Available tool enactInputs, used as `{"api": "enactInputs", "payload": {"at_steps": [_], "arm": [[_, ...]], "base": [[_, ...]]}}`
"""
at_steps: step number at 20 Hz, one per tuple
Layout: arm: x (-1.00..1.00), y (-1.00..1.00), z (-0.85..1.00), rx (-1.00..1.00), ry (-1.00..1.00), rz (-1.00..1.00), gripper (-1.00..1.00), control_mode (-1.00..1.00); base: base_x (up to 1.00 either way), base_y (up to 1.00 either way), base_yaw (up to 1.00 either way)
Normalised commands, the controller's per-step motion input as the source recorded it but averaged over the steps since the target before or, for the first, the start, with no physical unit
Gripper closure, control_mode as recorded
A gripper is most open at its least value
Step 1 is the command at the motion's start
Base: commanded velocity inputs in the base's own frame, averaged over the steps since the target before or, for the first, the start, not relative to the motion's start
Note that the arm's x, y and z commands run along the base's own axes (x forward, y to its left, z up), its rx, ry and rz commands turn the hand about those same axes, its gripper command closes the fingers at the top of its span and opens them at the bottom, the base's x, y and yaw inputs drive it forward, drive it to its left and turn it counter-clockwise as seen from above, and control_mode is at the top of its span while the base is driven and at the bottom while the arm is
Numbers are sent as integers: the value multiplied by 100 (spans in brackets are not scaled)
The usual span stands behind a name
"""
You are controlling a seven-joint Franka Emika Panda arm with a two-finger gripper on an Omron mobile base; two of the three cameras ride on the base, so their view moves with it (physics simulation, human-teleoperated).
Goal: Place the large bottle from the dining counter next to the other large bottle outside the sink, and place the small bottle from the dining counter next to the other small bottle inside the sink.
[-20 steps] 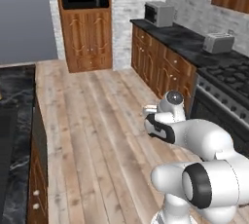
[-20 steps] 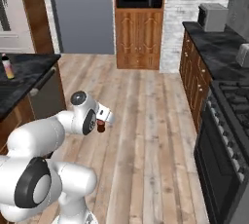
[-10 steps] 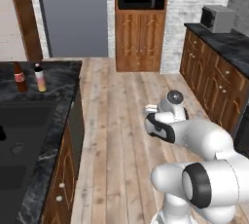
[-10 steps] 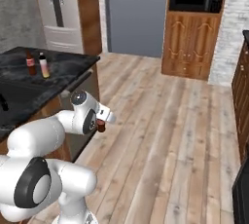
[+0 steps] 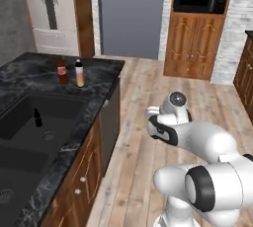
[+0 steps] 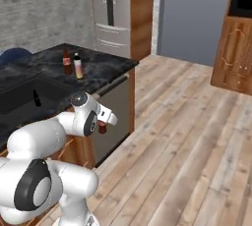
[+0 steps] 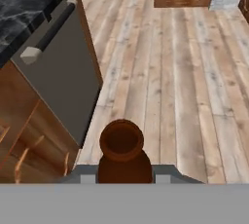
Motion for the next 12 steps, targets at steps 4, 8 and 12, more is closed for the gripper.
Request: {"api": "enactInputs", "payload": {"at_steps": [4,8,12], "arm": [[0,0,0,0,0,0,100,100],[0,0,0,0,0,0,100,100],[0,0,0,0,0,0,100,100]], "base": [[44,-38,43],[29,-41,44],[11,-40,42]]}}
